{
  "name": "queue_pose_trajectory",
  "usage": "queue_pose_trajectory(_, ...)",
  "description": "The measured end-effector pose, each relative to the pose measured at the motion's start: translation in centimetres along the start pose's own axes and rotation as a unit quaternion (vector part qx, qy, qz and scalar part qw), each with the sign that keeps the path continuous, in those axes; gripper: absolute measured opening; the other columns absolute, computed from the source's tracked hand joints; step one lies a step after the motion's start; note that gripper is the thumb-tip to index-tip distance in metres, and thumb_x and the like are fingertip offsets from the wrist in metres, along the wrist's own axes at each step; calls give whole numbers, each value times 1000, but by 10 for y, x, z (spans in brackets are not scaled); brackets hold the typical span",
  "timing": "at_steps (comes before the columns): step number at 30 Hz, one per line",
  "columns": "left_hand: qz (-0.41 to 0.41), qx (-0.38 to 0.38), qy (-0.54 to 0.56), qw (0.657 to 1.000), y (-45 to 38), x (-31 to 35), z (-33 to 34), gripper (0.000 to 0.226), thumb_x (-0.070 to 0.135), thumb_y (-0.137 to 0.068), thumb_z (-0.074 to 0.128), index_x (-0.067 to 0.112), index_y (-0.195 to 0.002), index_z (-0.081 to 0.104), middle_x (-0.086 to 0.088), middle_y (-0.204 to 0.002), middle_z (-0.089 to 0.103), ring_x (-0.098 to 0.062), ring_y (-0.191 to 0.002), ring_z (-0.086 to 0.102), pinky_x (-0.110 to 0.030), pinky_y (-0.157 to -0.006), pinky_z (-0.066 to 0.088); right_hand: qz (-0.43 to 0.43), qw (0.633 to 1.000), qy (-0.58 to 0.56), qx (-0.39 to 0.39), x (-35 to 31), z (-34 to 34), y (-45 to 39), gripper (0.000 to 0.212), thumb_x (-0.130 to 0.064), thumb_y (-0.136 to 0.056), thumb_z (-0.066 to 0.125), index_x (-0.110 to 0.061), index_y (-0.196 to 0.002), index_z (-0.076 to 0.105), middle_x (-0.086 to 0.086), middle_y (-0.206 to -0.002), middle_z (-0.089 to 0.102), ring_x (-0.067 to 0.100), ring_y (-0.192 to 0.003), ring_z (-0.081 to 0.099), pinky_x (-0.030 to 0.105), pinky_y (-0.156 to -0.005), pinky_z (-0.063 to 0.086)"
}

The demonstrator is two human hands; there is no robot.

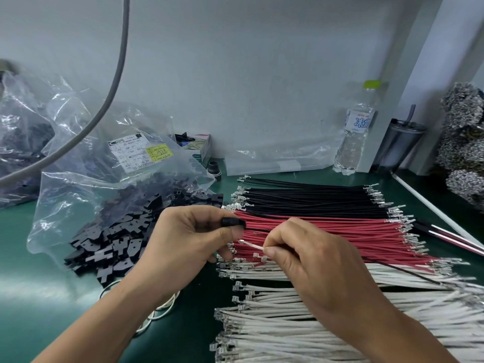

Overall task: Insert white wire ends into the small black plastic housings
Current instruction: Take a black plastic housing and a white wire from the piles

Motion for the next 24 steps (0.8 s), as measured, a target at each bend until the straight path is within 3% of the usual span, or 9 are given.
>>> queue_pose_trajectory(4,2,0,7,1000,-1,0,0,20,34,-66,84,28,-85,83,-7,-69,76,-17,-56,71,-19,-51,53,0,999,-42,7,2,-1,-1,10,-44,-97,52,-36,-92,56,-19,-87,59,6,-79,57,20,-61,42)
queue_pose_trajectory(8,-2,-1,17,1000,-2,-2,-1,14,16,-74,84,25,-85,83,-9,-66,75,-14,-53,69,-18,-49,52,12,990,-125,59,4,-11,-4,6,-32,-93,60,-35,-89,65,-15,-89,57,9,-85,59,16,-66,43)
queue_pose_trajectory(12,-1,3,24,1000,-1,0,-1,17,22,-69,84,23,-86,83,-10,-68,75,-15,-52,69,-18,-48,52,11,987,-155,-32,4,-10,-2,13,-18,-88,74,-31,-84,72,-14,-88,61,12,-85,61,19,-69,46)
queue_pose_trajectory(14,0,3,26,1000,0,1,0,17,22,-69,84,23,-86,83,-10,-68,76,-15,-53,69,-19,-48,52,-3,987,-159,-30,0,-8,-2,10,-20,-89,74,-30,-85,73,-14,-88,62,12,-86,62,19,-69,46)
queue_pose_trajectory(19,-12,-2,21,1000,-1,-2,0,13,16,-76,84,24,-86,83,-8,-73,77,-19,-58,72,-21,-51,54,10,954,-257,155,-8,-31,-5,11,-29,-94,61,-32,-99,70,-19,-73,60,5,-65,57,7,-56,39)
queue_pose_trajectory(21,-14,-6,21,1000,0,-2,1,14,20,-74,84,25,-86,83,-8,-73,77,-22,-59,73,-22,-53,56,-14,951,-220,216,-12,-47,-9,11,-28,-97,58,-30,-101,68,-21,-71,55,9,-63,55,14,-58,40)
queue_pose_trajectory(24,-17,-15,26,999,1,-2,1,15,23,-72,84,24,-87,83,-10,-75,77,-22,-60,74,-21,-53,55,-100,950,-108,277,-26,-79,-19,9,-26,-102,56,-28,-103,64,-11,-88,55,13,-77,55,26,-69,39)
Point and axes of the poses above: each hand's wrist, its own y-axis away from the middle knuckle, its own z-axis out of the palm, x = y × z, the point moved 1 cm from there along -y, towards the middle knuckle
